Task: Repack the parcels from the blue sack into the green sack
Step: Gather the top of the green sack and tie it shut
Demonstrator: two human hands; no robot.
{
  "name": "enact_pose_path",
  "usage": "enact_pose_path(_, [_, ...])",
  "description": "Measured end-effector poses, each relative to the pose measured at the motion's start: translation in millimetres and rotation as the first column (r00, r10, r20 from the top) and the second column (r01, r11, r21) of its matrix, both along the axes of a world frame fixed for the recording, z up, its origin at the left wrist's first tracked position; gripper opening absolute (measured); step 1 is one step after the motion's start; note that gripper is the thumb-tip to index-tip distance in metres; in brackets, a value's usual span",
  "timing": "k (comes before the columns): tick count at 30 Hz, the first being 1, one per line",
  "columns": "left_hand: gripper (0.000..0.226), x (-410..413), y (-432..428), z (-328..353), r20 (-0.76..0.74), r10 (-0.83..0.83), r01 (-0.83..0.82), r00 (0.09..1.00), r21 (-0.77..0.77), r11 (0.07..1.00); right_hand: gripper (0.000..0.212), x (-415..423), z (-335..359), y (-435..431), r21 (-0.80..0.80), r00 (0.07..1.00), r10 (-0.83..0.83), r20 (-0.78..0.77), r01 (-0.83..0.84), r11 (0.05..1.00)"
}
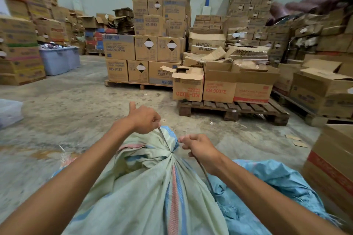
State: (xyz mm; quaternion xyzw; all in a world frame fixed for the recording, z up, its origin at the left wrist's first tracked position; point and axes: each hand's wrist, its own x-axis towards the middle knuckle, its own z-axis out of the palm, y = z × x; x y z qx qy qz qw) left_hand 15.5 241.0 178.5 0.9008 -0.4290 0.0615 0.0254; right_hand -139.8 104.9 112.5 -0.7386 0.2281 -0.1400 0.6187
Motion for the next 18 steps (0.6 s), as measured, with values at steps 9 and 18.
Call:
enact_pose_path(9, [0.038, -19.9, 8.2, 41.6, -0.183, -0.209, 0.239, 0.961, 0.159, 0.958, 0.016, 30.6, -2.6, 26.2, 0.303, 0.985, -0.131, 0.115, 0.091, 0.949])
enact_pose_path(18, [0.039, -14.4, 16.3, 39.7, -0.153, -0.161, 0.186, 0.975, 0.167, 0.968, 0.019, 28.0, -13.4, 22.8, -0.031, 0.989, 0.002, 0.148, 0.003, 1.000])
